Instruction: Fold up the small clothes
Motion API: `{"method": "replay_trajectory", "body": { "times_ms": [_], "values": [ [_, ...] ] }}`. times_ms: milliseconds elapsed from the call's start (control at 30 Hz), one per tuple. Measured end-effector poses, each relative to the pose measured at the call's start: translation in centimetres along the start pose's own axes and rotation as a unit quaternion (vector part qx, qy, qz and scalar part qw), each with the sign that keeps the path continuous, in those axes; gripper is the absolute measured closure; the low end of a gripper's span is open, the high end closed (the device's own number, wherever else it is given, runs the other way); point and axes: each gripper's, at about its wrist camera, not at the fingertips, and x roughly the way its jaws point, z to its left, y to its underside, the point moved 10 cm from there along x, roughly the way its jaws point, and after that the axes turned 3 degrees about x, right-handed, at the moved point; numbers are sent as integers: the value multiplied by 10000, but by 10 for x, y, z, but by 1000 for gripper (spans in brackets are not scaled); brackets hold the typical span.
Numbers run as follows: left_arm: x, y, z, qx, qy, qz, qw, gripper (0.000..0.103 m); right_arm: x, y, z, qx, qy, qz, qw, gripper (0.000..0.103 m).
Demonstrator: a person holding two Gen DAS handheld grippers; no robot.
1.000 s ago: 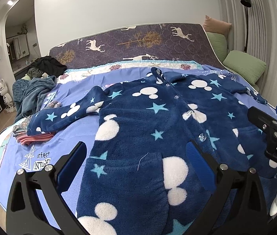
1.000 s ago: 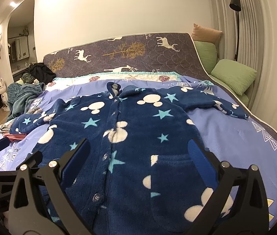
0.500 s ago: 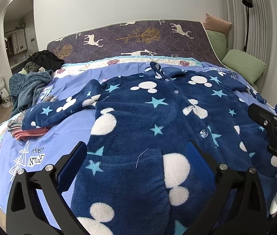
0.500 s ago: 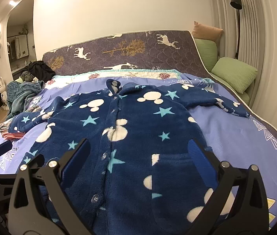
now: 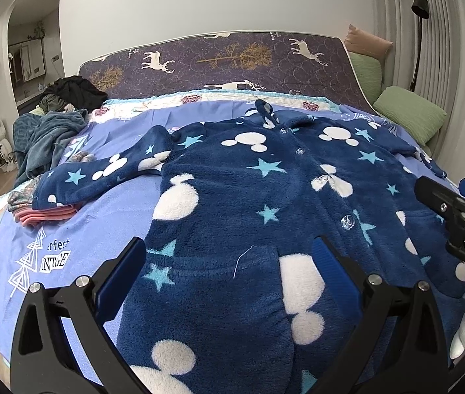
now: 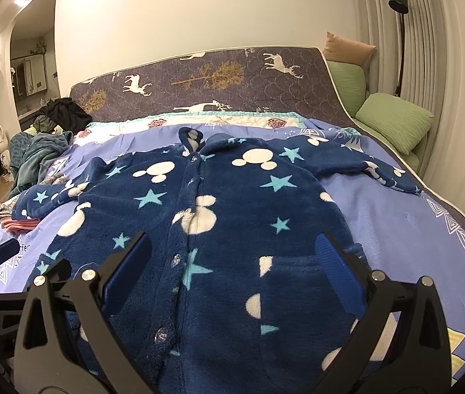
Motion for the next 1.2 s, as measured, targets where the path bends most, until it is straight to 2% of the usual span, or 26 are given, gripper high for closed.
{"method": "replay_trajectory", "body": {
  "times_ms": [133, 433, 633, 700, 833, 1200],
  "values": [
    [1, 1, 1, -27, -3, 19, 10000, 2, 0, 0, 0, -3, 10, -2, 10000, 2],
    [4, 2, 4, -124, 88, 37, 9999, 2, -2, -5, -3, 17, 72, -310, 9995, 2],
    [6, 5, 9, -231, 131, 86, 9996, 2, 1, -6, -5, 14, 85, -229, 9997, 2],
    [6, 5, 10, -314, 233, 92, 9992, 7, 4, -6, -5, 1, 113, -181, 9998, 2],
    [10, 7, 17, -462, 299, 180, 9983, 9, 7, -6, -4, 13, 113, -92, 9999, 2],
    [7, 0, 24, -510, 467, 56, 9976, 17, 11, -11, 8, -50, 54, -35, 10000, 2]
  ]
}}
